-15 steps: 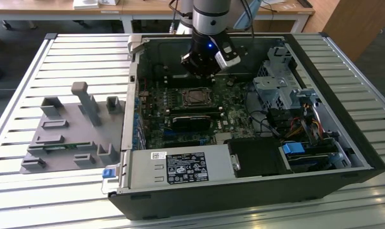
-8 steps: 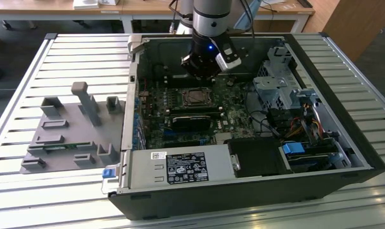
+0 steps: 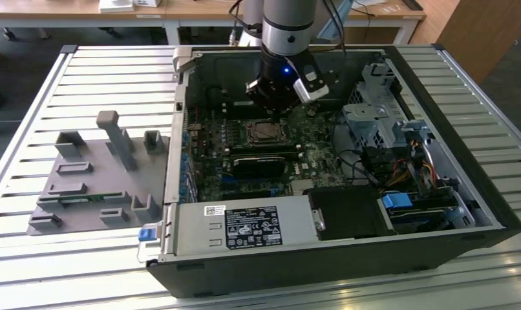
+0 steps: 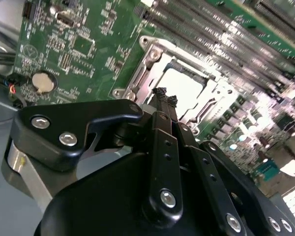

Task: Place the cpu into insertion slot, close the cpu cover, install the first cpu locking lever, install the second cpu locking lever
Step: 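Install the second cpu locking lever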

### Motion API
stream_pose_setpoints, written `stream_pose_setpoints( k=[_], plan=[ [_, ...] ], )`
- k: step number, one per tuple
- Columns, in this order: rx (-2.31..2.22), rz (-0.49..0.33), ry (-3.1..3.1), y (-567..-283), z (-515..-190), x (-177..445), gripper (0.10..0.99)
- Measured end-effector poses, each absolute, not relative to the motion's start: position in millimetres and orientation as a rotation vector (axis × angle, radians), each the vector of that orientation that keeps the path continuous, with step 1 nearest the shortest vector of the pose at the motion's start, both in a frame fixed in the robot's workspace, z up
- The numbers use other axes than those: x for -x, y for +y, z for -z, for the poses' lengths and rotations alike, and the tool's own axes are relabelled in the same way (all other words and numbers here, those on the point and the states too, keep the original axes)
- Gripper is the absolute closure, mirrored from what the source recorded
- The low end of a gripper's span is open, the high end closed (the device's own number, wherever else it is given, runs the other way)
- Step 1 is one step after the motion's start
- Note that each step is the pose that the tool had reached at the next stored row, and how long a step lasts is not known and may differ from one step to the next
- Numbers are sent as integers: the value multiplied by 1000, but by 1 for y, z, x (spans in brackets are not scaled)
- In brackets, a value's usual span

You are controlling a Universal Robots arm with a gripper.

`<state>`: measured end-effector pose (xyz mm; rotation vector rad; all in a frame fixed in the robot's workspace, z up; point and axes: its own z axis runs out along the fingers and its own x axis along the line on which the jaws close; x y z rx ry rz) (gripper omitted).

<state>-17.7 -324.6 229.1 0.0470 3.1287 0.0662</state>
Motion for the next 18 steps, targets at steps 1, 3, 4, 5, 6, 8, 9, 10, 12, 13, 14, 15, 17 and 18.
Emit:
stream_pose_setpoints(
  k=[1, 3, 4, 5, 6, 8, 9, 10, 12, 13, 14, 15, 17, 18],
  plan=[
    [-47, -66, 3129, -327, -229, 18, 980],
    [-47, -66, 3129, -332, -228, 18, 980],
    [-46, -66, 3129, -334, -228, 18, 980],
    [-46, -66, 3129, -336, -228, 18, 980],
    [-46, -66, 3129, -337, -227, 18, 980],
    [-45, -66, 3131, -339, -227, 17, 980],
    [-46, -66, 3131, -340, -227, 17, 980],
    [-45, -66, 3132, -342, -227, 17, 980],
    [-46, -66, 3132, -345, -227, 16, 980],
    [-46, -66, 3133, -347, -227, 16, 980],
    [-46, -66, 3133, -348, -227, 16, 980],
    [-46, -66, 3133, -350, -227, 16, 980],
    [-46, -66, 3133, -353, -227, 16, 980],
    [-46, -66, 3133, -354, -227, 16, 980]
  ],
)
